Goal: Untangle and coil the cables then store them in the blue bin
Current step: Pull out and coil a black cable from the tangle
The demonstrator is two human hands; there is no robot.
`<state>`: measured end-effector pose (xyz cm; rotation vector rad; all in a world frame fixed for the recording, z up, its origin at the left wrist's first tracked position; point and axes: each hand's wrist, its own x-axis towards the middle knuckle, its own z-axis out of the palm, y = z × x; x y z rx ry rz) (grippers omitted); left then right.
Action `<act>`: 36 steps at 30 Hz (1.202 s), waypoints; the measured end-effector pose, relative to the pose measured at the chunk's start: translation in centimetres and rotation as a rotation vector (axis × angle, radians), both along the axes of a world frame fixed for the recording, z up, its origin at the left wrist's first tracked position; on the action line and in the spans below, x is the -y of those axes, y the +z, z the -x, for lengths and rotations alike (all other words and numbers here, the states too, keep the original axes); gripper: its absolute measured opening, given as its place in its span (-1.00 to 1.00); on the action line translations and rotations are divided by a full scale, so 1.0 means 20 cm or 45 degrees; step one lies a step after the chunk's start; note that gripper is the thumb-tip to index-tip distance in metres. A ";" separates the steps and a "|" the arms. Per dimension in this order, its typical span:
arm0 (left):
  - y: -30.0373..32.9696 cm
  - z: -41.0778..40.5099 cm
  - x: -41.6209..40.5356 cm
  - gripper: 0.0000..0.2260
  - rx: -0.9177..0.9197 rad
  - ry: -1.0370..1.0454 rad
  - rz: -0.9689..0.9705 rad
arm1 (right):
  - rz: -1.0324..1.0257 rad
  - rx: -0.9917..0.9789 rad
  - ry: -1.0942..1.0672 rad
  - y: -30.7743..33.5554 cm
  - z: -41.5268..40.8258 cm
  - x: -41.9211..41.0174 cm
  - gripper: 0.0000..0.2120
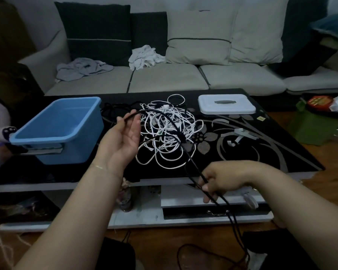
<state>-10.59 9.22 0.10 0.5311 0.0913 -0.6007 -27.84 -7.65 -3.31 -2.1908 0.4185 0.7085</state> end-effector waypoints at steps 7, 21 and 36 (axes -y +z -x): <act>0.02 0.07 0.01 -0.59 0.110 -0.222 -0.100 | -0.231 0.351 -0.357 -0.07 -0.06 -0.11 -0.83; 0.06 0.25 -0.05 -0.62 1.153 -1.248 -0.944 | 0.364 1.339 -0.348 0.01 -0.05 -0.17 -0.56; 0.03 0.00 -0.13 -0.72 0.750 -0.909 -0.326 | -0.222 0.821 -0.614 0.07 -0.03 -0.20 -0.65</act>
